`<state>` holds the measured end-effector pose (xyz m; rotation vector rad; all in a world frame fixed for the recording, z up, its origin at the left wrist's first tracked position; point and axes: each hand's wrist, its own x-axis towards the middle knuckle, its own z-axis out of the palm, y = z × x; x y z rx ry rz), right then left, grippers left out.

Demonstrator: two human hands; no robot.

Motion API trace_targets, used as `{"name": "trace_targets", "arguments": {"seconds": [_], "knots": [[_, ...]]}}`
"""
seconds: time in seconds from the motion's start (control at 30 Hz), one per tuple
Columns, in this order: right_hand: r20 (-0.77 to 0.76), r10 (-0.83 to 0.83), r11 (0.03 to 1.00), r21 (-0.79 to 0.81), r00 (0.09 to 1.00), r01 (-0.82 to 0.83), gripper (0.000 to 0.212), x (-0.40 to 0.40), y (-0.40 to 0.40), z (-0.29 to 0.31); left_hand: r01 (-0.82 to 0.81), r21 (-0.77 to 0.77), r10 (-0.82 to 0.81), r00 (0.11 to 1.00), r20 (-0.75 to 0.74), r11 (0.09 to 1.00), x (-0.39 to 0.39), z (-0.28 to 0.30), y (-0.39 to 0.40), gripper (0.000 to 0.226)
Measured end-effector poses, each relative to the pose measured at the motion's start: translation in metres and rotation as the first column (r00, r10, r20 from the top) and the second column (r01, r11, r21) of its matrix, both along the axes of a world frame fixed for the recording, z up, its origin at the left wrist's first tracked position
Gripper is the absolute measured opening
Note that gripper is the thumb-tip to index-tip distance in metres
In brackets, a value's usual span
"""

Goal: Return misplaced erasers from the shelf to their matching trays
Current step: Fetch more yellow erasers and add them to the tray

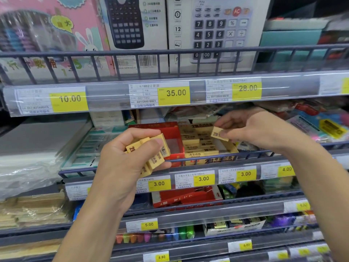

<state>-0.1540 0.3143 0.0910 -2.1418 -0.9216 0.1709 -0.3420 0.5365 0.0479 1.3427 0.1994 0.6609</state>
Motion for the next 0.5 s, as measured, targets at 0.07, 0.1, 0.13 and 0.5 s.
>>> {"name": "trace_targets", "arguments": {"seconds": [0.07,0.1,0.13,0.5], "knots": [[0.066,0.014,0.988,-0.152,0.998,-0.004,0.017,0.005,0.003,0.002,0.008,0.007,-0.008,1.0,-0.004,1.0,0.001,0.0,0.0,0.033],[0.097,0.022,0.972,-0.234,0.995,0.001,0.015,0.007,0.005,0.003,0.01,0.008,-0.01,1.0,-0.005,1.0,0.002,-0.001,0.0,0.033],[0.105,0.033,0.952,-0.305,0.994,0.001,0.014,0.008,0.009,0.005,0.012,0.009,-0.012,1.0,-0.007,1.0,0.003,-0.001,-0.001,0.033],[-0.103,0.079,0.866,-0.486,0.992,-0.119,0.004,0.022,0.04,0.001,0.02,0.001,-0.02,1.0,-0.016,1.0,0.007,-0.005,0.004,0.017]]}}
